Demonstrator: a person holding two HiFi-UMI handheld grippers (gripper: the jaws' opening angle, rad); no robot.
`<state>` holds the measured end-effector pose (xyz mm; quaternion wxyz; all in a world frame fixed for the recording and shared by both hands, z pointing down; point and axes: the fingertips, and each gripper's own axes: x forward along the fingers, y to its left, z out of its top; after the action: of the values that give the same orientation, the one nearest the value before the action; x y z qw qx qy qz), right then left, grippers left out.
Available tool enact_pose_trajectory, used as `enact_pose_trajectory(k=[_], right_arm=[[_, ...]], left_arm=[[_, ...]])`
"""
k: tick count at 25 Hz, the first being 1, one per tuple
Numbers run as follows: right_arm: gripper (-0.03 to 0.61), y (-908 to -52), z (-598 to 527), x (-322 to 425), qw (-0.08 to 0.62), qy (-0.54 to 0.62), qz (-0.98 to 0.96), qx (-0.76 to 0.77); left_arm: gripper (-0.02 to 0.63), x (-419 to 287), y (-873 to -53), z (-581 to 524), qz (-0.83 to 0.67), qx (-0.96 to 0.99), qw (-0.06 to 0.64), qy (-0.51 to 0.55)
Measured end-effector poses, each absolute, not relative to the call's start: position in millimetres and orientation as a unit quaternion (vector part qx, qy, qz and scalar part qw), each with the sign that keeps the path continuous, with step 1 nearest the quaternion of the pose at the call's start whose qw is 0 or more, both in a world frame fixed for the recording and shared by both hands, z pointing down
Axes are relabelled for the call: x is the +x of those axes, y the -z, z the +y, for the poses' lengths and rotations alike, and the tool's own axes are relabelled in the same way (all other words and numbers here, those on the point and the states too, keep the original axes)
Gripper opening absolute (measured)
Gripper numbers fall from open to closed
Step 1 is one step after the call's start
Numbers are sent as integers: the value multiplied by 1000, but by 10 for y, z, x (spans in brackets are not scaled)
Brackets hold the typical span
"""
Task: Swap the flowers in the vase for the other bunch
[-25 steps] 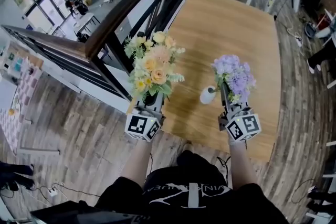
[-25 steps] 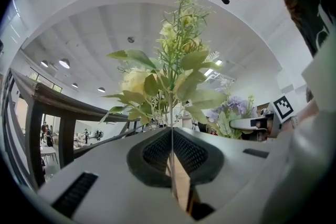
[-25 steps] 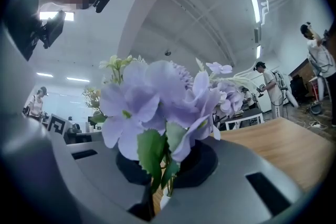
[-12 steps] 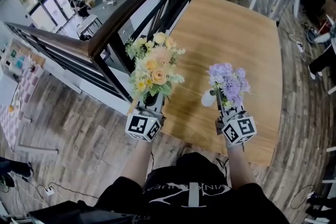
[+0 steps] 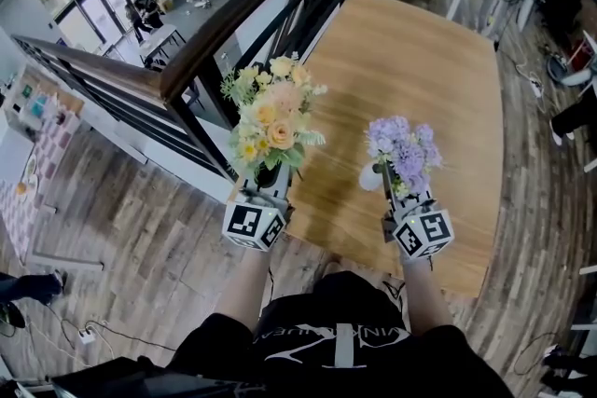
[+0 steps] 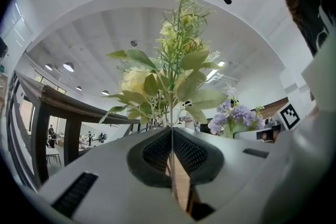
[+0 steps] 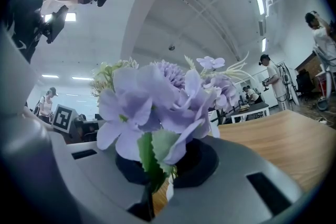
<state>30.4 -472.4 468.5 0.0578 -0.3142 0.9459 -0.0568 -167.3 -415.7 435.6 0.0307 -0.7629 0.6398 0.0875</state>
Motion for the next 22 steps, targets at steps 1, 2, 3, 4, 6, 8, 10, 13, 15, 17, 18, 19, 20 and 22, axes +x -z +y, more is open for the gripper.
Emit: enact_pose_trajectory(k=[1, 2, 3, 4, 6, 8, 10, 13, 15, 17, 18, 19, 20, 22], right_arm=[[49, -4682, -4719, 302, 57, 58, 946, -313], [49, -4680, -4713, 300, 55, 59, 947, -312], [49, -4679, -4708, 299, 53, 59, 947, -312], [49, -4679, -4703, 297, 51, 57, 947, -312], [49, -4674, -4689, 291, 48, 53, 947, -313], [51, -4654, -4670, 286, 45, 47, 948, -311], [52, -4626, -4655, 288, 39, 42, 949, -310], [77, -4620, -4640, 302, 33, 48, 948, -314], [98, -4634, -4627, 297, 31, 56, 945, -319], [108, -4623, -4615, 296, 30, 60, 944, -323], [112, -4609, -4607, 303, 29, 62, 943, -324], [117, -4599, -4597, 315, 28, 66, 943, -326], [123, -4597, -4587, 328, 27, 71, 942, -327], [137, -4619, -4571, 331, 22, 80, 941, -327]], left_arm=[[14, -1669, -4352, -4157, 640, -763, 30, -88], [14, -1667, -4347, -4158, 640, -762, 29, -88], [14, -1664, -4338, -4160, 641, -762, 29, -88], [14, -1663, -4327, -4162, 640, -762, 29, -89], [14, -1658, -4306, -4164, 640, -763, 30, -89], [14, -1647, -4287, -4163, 639, -764, 29, -88], [14, -1633, -4261, -4164, 637, -765, 27, -88], [14, -1624, -4225, -4163, 634, -767, 25, -90], [14, -1642, -4209, -4162, 632, -769, 26, -90], [14, -1650, -4171, -4171, 629, -772, 25, -92], [14, -1644, -4146, -4174, 627, -773, 25, -94], [14, -1633, -4124, -4174, 624, -775, 24, -94], [14, -1620, -4107, -4172, 622, -777, 24, -95], [14, -1603, -4092, -4170, 617, -780, 24, -95]])
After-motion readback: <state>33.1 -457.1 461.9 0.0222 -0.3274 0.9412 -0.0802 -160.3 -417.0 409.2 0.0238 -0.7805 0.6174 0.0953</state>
